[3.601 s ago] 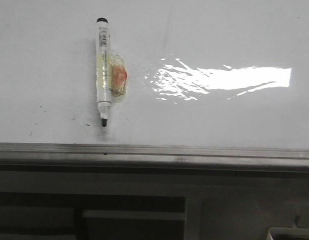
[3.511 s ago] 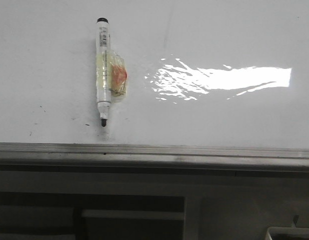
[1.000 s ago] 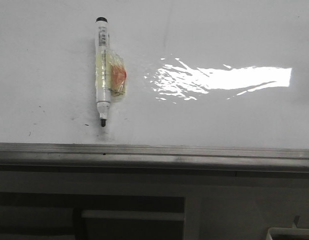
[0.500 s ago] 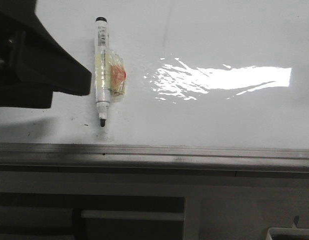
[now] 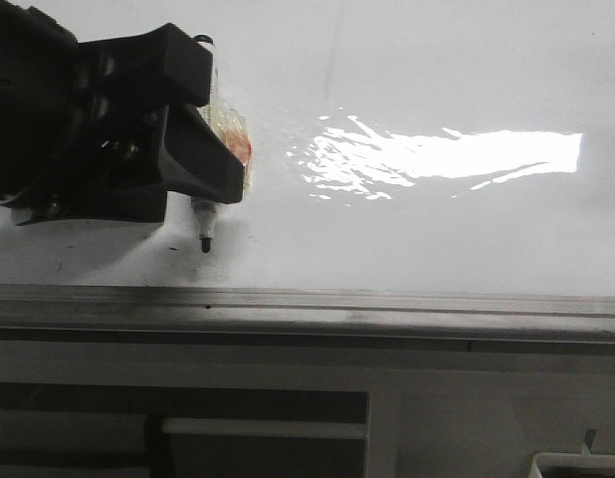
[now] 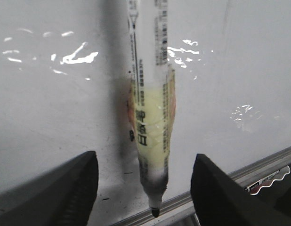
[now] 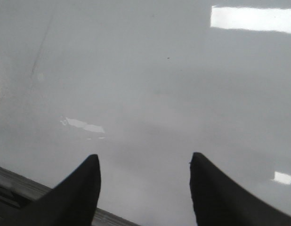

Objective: Write number 5 on whiteboard

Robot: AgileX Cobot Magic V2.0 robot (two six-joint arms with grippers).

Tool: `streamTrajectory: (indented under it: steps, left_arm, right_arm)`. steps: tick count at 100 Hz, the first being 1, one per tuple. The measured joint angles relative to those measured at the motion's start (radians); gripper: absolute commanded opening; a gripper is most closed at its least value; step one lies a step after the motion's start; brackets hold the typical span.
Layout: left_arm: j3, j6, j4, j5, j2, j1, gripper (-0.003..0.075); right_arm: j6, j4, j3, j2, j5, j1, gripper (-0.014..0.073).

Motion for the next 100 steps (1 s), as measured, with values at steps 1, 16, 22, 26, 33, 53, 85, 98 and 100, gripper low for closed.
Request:
streamTrajectory:
  steps: [1,16,22,26,33,53,85,98,100]
  left_arm:
    - [0.001,0.000,0.000,-0.002,-0.001,0.000,0.0371]
    - [-0.005,0.000,-0.023,-0.004,0.018,-0.002,0.0240]
    - [-0.005,0.000,-0.024,-0.004,0.025,-0.002,0.0158]
    - [-0.005,0.000,-0.027,-0.004,0.027,-0.002,0.0086]
    - [-0.005,0.000,-0.028,0.006,0.032,-0.002,-0.0020]
    - [-0.005,0.000,0.015,0.087,0.029,-0.002,-0.0020]
    - [-0.003,0.019,0.331,0.289,-0.088,-0.002,-0.0020]
    - [-0.016,0.134,0.453,0.395,-0.133,-0.002,-0.0020]
    - [-0.020,0.161,0.463,0.407,-0.139,-0.002,-0.0020]
  right_arm:
    - [0.000,0.000,0.000,0.000,0.000,0.000,0.0377]
    - [0.000,0.000,0.000,0.000,-0.002,0.000,0.0377]
    - [0.000,0.000,0.000,0.000,-0.002,0.000,0.0377]
    - [0.000,0.000,0.000,0.000,-0.002,0.000,0.0377]
    - [0.000,0.000,0.000,0.000,-0.002,0.000,0.0377]
    - [0.000,0.000,0.000,0.000,0.020,0.002,0.0377]
    - [0.000,0.031,-0.011,0.000,0.080,0.132,0.0377]
    - [-0.007,0.047,-0.011,0.029,0.078,0.257,0.0377]
    - [-0.008,0.047,-0.011,0.038,0.072,0.280,0.0377]
